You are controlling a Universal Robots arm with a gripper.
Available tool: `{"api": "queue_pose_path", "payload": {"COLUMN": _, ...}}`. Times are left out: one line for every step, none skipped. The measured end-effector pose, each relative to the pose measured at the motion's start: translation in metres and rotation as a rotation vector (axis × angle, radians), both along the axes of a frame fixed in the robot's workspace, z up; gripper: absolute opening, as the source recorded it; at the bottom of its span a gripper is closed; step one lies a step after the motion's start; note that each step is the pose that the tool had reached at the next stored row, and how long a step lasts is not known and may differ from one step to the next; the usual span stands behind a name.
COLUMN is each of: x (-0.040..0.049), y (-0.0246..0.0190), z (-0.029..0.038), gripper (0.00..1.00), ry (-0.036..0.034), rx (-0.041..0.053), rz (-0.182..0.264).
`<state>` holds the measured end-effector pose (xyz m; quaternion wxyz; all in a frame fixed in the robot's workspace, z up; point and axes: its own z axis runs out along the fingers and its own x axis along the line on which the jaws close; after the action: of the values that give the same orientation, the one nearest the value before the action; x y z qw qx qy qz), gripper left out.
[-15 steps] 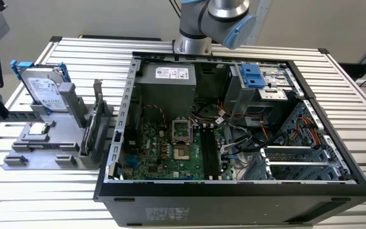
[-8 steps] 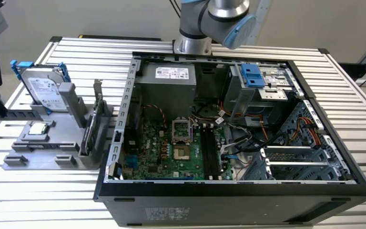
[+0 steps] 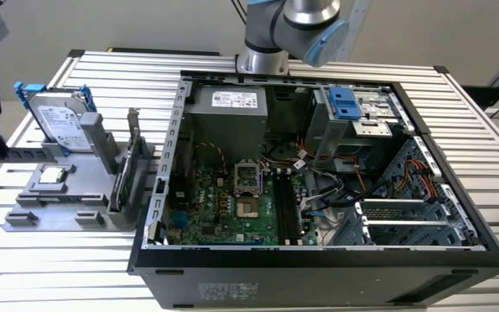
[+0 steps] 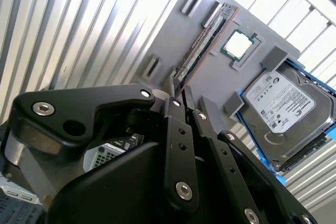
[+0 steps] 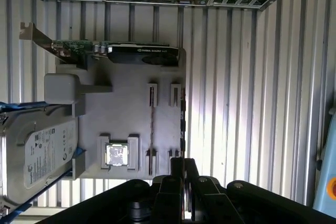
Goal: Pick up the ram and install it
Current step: 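Pick up the ram and move it above insertion slot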
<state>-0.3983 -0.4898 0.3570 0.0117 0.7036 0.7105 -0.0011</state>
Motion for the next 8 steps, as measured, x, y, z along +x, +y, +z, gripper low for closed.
{"api": "queue_pose_path", "payload": {"x": 0.0000, "y": 0.0000, "z": 0.0005, "gripper": 0.00, "ry": 0.0000, "rx": 0.0000, "rz": 0.000}}
{"api": "queue_pose_path", "payload": {"x": 0.0000, "y": 0.0000, "z": 0.0012, "gripper": 0.00, "ry": 0.0001, "rx": 0.0000, "rz": 0.000}}
{"api": "queue_pose_path", "payload": {"x": 0.0000, "y": 0.0000, "z": 0.0017, "gripper": 0.00, "ry": 0.0000, "rx": 0.0000, "rz": 0.000}}
{"api": "queue_pose_path", "payload": {"x": 0.0000, "y": 0.0000, "z": 0.0023, "gripper": 0.00, "ry": 0.0000, "rx": 0.0000, "rz": 0.000}}
{"api": "queue_pose_path", "payload": {"x": 0.0000, "y": 0.0000, "z": 0.0029, "gripper": 0.00, "ry": -0.0001, "rx": 0.0001, "rz": 0.000}}
{"api": "queue_pose_path", "payload": {"x": 0.0000, "y": 0.0000, "z": 0.0035, "gripper": 0.00, "ry": 0.0000, "rx": 0.0000, "rz": 0.000}}
{"api": "queue_pose_path", "payload": {"x": 0.0000, "y": 0.0000, "z": 0.0040, "gripper": 0.00, "ry": 0.0000, "rx": 0.0000, "rz": 0.000}}
{"api": "queue_pose_path", "payload": {"x": 0.0001, "y": -0.0001, "z": 0.0046, "gripper": 0.00, "ry": -0.0001, "rx": 0.0000, "rz": 0.000}}
